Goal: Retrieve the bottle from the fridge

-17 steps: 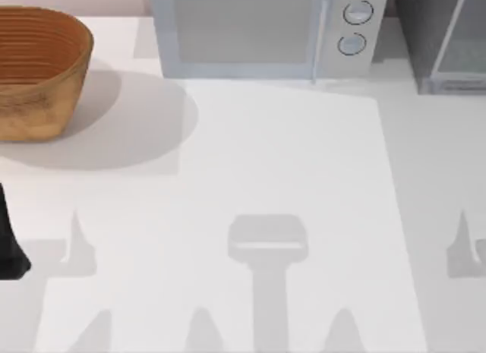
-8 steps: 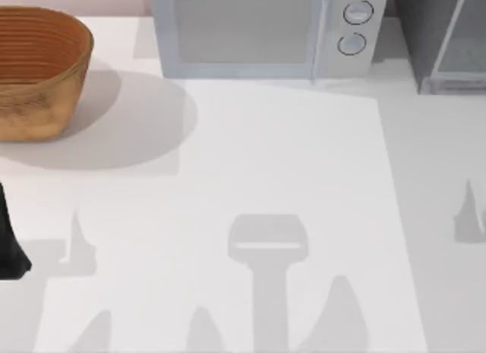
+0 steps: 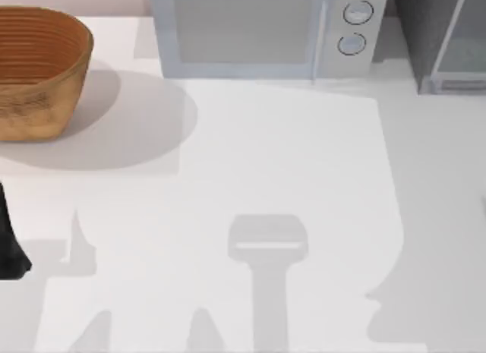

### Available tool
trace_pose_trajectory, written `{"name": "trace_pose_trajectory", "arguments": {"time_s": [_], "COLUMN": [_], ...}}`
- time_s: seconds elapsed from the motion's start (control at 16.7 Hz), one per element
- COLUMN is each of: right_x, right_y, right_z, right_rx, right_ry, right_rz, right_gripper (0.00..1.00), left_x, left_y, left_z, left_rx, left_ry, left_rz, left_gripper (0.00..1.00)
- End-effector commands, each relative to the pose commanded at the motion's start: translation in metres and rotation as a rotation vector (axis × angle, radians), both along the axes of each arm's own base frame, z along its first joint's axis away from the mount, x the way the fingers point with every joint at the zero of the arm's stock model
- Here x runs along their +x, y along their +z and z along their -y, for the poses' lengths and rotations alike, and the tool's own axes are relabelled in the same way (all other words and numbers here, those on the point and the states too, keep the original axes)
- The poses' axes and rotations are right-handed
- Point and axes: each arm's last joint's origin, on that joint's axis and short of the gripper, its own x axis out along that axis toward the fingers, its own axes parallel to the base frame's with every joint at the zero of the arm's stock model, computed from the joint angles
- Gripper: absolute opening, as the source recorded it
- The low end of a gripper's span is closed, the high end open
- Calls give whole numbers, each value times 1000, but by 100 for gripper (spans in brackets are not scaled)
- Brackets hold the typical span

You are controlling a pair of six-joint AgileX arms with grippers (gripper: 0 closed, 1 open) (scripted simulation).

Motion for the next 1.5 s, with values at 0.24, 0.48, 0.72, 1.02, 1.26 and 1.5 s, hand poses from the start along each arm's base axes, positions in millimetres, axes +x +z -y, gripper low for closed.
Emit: {"name": "trace_pose_trajectory", "arguments": {"time_s": [0.24,0.48,0.72,1.02,1.26,1.5], "right_x": [10,13,13,22,73,145], "right_y": [-20,-33,-34,-36,-37,-29], "right_z": [21,33,34,35,45,47], "right_rx": [-1,-10,-12,-10,-17,-26], "right_ry": [4,6,6,7,-1,-4], "right_rz": [10,30,33,25,26,48], "right_gripper": [100,100,100,100,100,100], "left_x": [0,0,0,0,0,0], "left_y": [0,0,0,0,0,0], "left_z": [0,0,0,0,0,0], "left_rx": [0,0,0,0,0,0], "left_ry": [0,0,0,0,0,0], "left_rz": [0,0,0,0,0,0], "left_gripper": [100,100,100,100,100,100]}}
